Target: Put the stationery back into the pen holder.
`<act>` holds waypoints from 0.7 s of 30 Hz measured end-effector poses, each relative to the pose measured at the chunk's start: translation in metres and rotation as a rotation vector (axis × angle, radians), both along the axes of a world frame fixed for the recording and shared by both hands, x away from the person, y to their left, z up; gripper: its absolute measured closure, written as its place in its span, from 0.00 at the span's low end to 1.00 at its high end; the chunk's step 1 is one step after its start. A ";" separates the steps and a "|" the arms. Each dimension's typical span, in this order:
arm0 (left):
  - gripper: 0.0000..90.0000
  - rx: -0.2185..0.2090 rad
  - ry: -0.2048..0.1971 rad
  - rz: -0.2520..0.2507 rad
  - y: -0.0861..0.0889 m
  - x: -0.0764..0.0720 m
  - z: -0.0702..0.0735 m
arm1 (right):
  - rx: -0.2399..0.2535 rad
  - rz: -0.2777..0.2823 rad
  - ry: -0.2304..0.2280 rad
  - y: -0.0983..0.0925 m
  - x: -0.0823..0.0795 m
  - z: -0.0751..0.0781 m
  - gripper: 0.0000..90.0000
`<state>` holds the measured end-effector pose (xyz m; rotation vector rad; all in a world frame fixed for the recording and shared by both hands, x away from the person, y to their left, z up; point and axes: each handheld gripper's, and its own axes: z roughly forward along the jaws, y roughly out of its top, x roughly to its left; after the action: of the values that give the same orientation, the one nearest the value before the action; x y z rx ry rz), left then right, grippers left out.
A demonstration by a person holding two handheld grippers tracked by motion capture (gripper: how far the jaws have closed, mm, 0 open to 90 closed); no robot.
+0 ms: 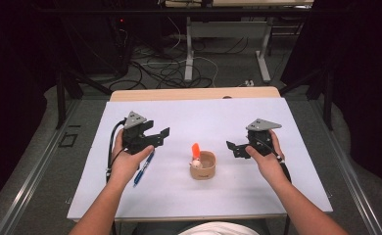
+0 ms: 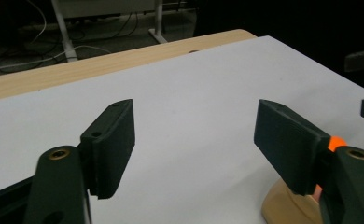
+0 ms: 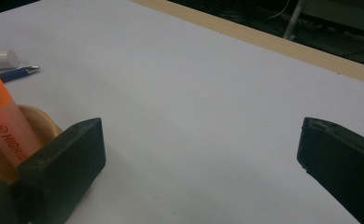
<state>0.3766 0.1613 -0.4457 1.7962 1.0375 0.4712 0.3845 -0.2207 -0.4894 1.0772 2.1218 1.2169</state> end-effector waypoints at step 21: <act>0.18 0.007 0.103 0.086 0.058 0.006 -0.022 | 0.006 -0.043 0.030 -0.017 -0.001 -0.011 0.00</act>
<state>0.3831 0.2198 -0.4673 1.8024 1.1897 0.4390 0.3833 -0.2381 -0.5001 1.1441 2.1076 1.1948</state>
